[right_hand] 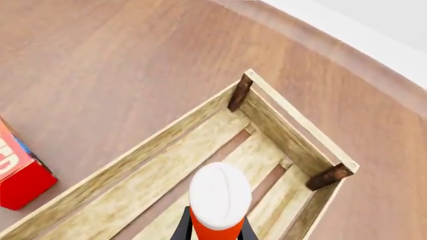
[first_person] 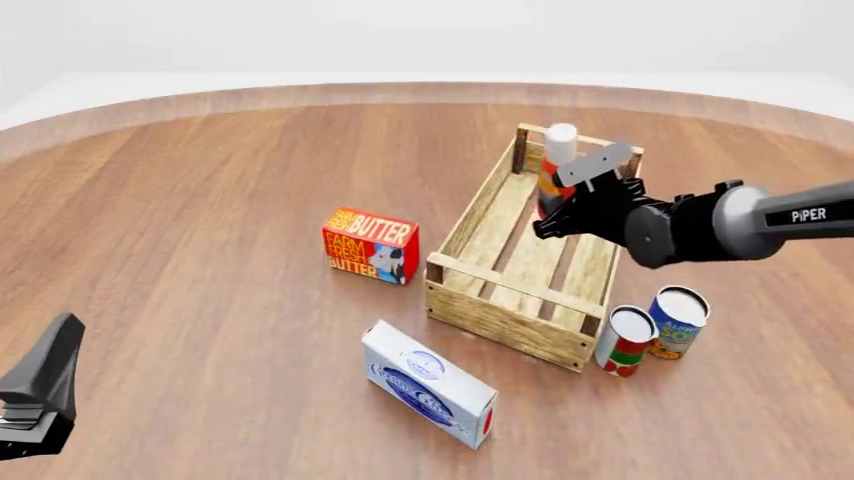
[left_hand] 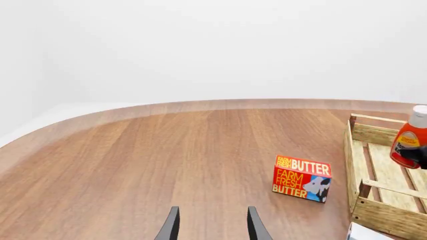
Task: Pick up the ketchup, and put it in the wooden tray.
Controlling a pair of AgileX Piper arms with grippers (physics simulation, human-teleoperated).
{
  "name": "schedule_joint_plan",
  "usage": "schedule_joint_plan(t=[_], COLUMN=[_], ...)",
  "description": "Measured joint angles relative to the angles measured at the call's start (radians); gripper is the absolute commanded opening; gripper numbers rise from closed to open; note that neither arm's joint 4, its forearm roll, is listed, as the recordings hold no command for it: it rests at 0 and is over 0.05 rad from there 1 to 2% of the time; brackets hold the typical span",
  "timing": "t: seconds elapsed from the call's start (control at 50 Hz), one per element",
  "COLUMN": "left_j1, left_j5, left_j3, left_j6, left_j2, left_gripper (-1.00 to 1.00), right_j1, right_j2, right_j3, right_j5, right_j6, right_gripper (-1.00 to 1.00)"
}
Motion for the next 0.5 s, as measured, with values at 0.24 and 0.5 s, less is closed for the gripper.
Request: schedule_joint_plan(t=[0.24,0.5], left_j1=[0.000,0.000], left_j5=[0.001,-0.001], left_j3=[0.000,0.001], left_j6=[0.000,0.000], left_j2=[-0.001,0.001], left_gripper=[1.00,1.00], right_j1=[0.001,0.005], right_j2=[0.073,0.124], right_j3=[-0.024,-0.044], right_j5=[-0.026,-0.040], right_j6=[0.011,0.029], right_gripper=[-1.00,-1.00])
